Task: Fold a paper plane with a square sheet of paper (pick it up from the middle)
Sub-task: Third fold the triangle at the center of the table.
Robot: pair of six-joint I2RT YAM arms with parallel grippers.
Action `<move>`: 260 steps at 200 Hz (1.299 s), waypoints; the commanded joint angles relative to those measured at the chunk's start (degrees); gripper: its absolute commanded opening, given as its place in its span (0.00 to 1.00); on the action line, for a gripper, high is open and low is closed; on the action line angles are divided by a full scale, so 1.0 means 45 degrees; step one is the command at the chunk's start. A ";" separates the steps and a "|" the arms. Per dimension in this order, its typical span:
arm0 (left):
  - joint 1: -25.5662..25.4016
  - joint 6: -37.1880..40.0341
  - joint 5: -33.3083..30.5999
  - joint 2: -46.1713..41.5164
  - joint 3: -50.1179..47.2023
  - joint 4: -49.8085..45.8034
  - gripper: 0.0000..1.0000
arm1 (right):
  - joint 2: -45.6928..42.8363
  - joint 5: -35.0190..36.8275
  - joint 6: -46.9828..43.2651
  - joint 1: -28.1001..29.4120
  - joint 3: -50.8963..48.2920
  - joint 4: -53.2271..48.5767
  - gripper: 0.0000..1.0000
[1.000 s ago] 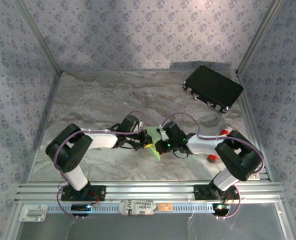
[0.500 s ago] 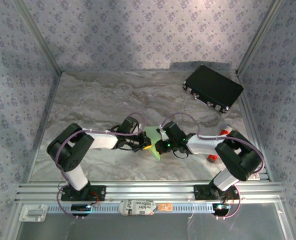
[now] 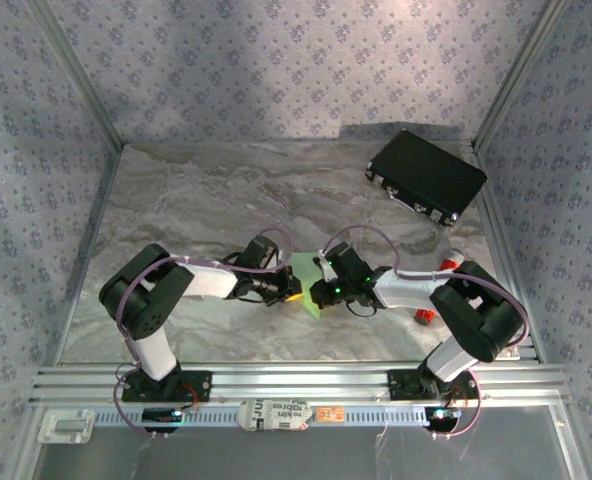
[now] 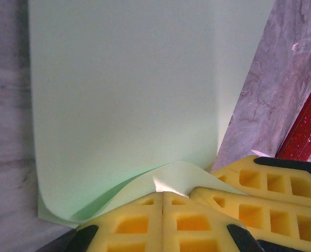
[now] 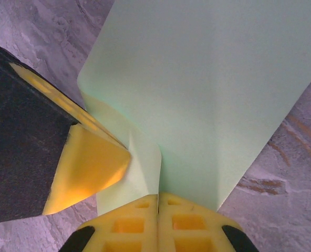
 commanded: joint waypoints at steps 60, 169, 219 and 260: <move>-0.0118 0.0326 -0.0567 0.0247 -0.0405 -0.0939 0.00 | -0.2514 -0.0327 0.1338 -0.1141 0.0363 -0.2392 0.40; -0.0120 0.0253 -0.0601 0.0286 -0.0502 -0.0787 0.00 | -0.1055 -0.2342 0.2426 0.0457 0.0985 -0.2020 0.07; -0.0104 0.0229 -0.0568 0.0267 -0.0550 -0.0757 0.00 | 0.0069 -0.1939 0.2334 0.0824 0.1615 -0.2313 0.07; -0.0111 0.0233 -0.0567 0.0247 -0.0561 -0.0768 0.00 | 0.0819 -0.1719 0.2287 0.0948 0.1530 -0.2455 0.07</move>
